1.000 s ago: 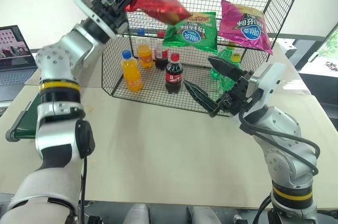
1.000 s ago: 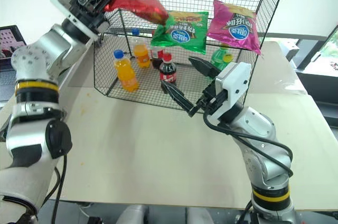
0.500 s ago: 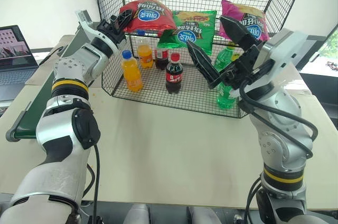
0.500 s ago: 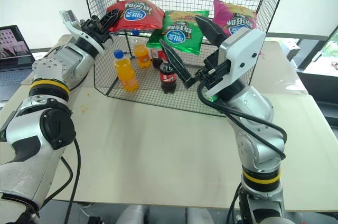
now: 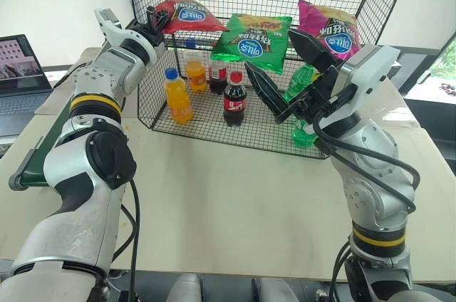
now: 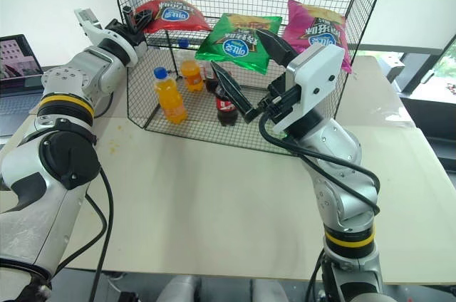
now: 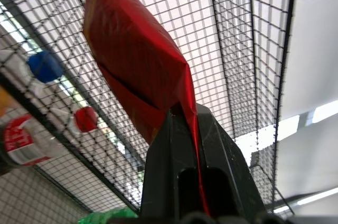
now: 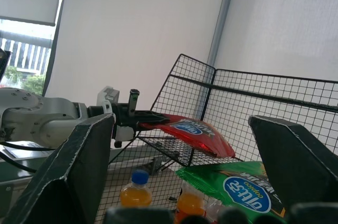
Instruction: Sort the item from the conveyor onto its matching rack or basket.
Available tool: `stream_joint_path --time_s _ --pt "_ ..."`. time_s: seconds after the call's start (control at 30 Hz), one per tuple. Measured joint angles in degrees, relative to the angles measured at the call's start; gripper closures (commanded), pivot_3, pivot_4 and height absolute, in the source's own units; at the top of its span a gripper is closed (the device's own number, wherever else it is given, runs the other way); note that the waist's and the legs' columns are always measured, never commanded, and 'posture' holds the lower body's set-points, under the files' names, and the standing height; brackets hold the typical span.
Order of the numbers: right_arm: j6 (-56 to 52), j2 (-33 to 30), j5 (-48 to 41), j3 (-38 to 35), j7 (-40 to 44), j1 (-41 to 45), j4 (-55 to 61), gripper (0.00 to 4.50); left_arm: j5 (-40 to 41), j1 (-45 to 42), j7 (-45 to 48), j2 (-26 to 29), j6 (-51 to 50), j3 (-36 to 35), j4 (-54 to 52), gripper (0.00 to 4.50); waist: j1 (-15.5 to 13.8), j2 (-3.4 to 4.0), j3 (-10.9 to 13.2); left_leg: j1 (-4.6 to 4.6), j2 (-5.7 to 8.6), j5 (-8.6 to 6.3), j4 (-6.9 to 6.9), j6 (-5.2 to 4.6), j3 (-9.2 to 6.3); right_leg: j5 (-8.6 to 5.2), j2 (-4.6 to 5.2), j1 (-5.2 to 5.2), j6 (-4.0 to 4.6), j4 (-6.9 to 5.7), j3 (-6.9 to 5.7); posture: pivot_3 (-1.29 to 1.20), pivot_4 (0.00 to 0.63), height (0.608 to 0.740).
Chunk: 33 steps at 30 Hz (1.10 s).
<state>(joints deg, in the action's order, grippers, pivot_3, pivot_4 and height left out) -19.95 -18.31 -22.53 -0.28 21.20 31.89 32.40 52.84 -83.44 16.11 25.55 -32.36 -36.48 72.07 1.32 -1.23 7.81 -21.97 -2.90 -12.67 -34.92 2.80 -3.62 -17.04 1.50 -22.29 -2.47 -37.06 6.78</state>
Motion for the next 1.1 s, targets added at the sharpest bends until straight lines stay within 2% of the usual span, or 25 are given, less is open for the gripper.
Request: stream_joint_path --time_s 0.23,0.33,0.37,0.6,0.67,0.77,0.87,1.03,1.1 --pt "0.0 0.0 0.4 0.0 0.0 -0.1 0.0 0.0 -4.3 -2.1 -2.9 -0.3 3.6 -0.6 2.4 4.45 0.0 0.0 0.0 0.03 0.0 0.0 0.01 0.0 0.0 0.0 0.0 0.0 0.0 -0.03 0.0 0.0 0.15 0.74" --pt "0.0 0.0 0.9 0.1 -0.1 -1.7 0.1 0.0 -6.1 -2.1 -2.5 -0.4 4.5 -0.6 3.0 3.65 0.0 0.0 0.0 0.01 0.01 0.0 0.01 0.0 0.0 0.0 0.0 0.0 0.0 -0.03 0.0 0.0 0.15 0.74" --pt "0.0 0.0 1.0 0.1 -0.1 -2.0 0.1 0.0 -6.5 -2.1 -2.5 -0.4 4.9 -0.8 3.1 3.51 0.0 0.0 0.0 0.01 0.01 0.0 0.0 0.0 0.0 0.0 0.0 0.0 0.0 -0.03 0.0 0.0 0.15 0.74" --pt "0.0 0.3 1.0 0.1 -0.1 -2.1 0.2 0.0 -7.7 -2.1 -1.2 0.0 5.3 -2.7 3.2 3.51 0.1 0.0 0.0 0.02 0.01 0.0 0.01 0.0 -0.01 0.0 0.0 0.0 0.0 -0.04 0.0 0.0 0.15 0.74" --pt "0.0 0.4 1.1 0.1 -0.2 -2.2 0.2 0.0 -7.9 -2.1 0.0 0.5 3.3 -2.8 3.2 3.09 0.1 0.0 0.0 0.02 0.01 0.0 0.01 0.0 -0.01 0.0 0.0 0.0 0.0 -0.05 -0.01 0.0 0.15 0.74" --pt "0.0 0.4 1.1 0.1 -0.1 -2.5 0.2 0.0 -7.9 -1.7 1.2 1.4 -0.1 -2.9 2.1 3.09 0.3 0.01 0.0 0.03 0.01 0.01 0.01 0.0 -0.01 0.0 0.0 0.0 0.0 -0.07 -0.01 0.0 0.15 0.74" --pt "0.0 0.4 1.1 0.1 -0.1 -3.0 0.2 0.0 -7.7 0.3 1.8 1.7 -3.7 -3.5 -0.5 2.37 0.6 0.01 0.0 0.05 0.01 0.01 0.01 0.0 -0.04 0.0 0.0 0.01 0.0 -0.12 -0.02 0.0 0.15 0.74" --pt "0.0 0.7 1.1 0.2 0.1 -3.0 0.2 0.0 -6.5 3.6 0.8 1.2 -8.9 -5.0 -5.5 0.21 1.0 0.01 0.0 0.02 0.01 0.02 -0.01 0.0 -0.13 0.0 0.0 0.01 0.0 -0.14 -0.08 0.0 0.15 0.74" --pt "0.0 0.8 1.1 0.4 0.1 -3.0 0.1 0.0 -5.5 4.0 -0.1 0.8 -10.4 -5.4 -8.1 0.09 1.0 0.01 0.0 0.02 0.01 0.02 -0.02 0.0 -0.14 0.0 0.01 0.02 0.0 -0.14 -0.09 0.0 0.15 0.74"
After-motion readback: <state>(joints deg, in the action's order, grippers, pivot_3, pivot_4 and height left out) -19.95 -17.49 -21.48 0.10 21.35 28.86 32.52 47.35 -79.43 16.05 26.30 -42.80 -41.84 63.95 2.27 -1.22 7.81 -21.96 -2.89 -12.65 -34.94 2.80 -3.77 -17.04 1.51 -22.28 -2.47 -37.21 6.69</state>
